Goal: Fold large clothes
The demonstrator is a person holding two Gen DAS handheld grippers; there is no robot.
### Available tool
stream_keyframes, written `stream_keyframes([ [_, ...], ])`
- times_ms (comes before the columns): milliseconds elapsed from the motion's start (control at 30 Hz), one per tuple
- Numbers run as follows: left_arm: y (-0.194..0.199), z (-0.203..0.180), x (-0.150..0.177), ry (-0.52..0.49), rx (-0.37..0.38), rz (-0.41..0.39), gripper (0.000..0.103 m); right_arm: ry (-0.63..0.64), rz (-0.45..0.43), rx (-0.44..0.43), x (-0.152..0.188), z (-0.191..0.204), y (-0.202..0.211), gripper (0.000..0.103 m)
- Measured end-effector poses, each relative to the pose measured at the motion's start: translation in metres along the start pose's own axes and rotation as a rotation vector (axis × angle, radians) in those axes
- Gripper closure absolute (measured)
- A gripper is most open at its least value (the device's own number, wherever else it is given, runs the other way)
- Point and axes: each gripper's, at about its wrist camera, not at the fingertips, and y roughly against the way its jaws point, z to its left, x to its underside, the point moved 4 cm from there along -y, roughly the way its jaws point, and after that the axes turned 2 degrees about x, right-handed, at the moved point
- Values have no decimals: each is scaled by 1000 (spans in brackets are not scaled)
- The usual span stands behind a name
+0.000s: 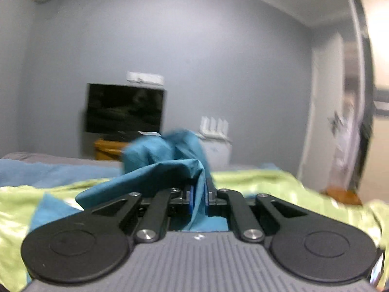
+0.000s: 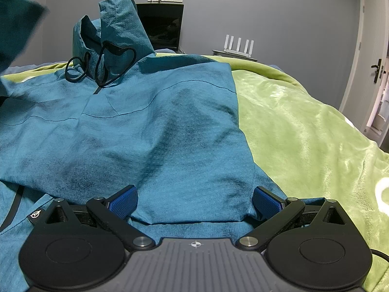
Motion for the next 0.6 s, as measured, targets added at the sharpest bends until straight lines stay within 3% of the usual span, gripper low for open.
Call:
stream_keyframes([
  [133,-37,-42,50,-65,76,150,94,-1,0,0,0,1,0,1],
  [200,-47,-58,74,-84,104,249,63,-2,1,-2,0,0,0,1],
  [233,-49,-56,82,-82,124,280,35,-3,2,-3,0,0,0,1],
  [267,-45,-55,85,-70,150,294,24,-3,2,-3,0,1,-1,1],
  [333,-35,-46,91,-35,185,303,21,-1,3,-3,0,1,-1,1],
  [433,-17,-28,90,-2,186,334,18,0,4,-3,1,1,-1,1],
  [500,-3,-4,85,26,172,310,15,-1,3,-3,1,1,-1,1],
  [567,23,19,87,46,102,273,9,-3,-3,-6,0,0,-1,1],
  [600,31,37,87,62,29,254,8,-5,-10,-9,0,0,1,1],
])
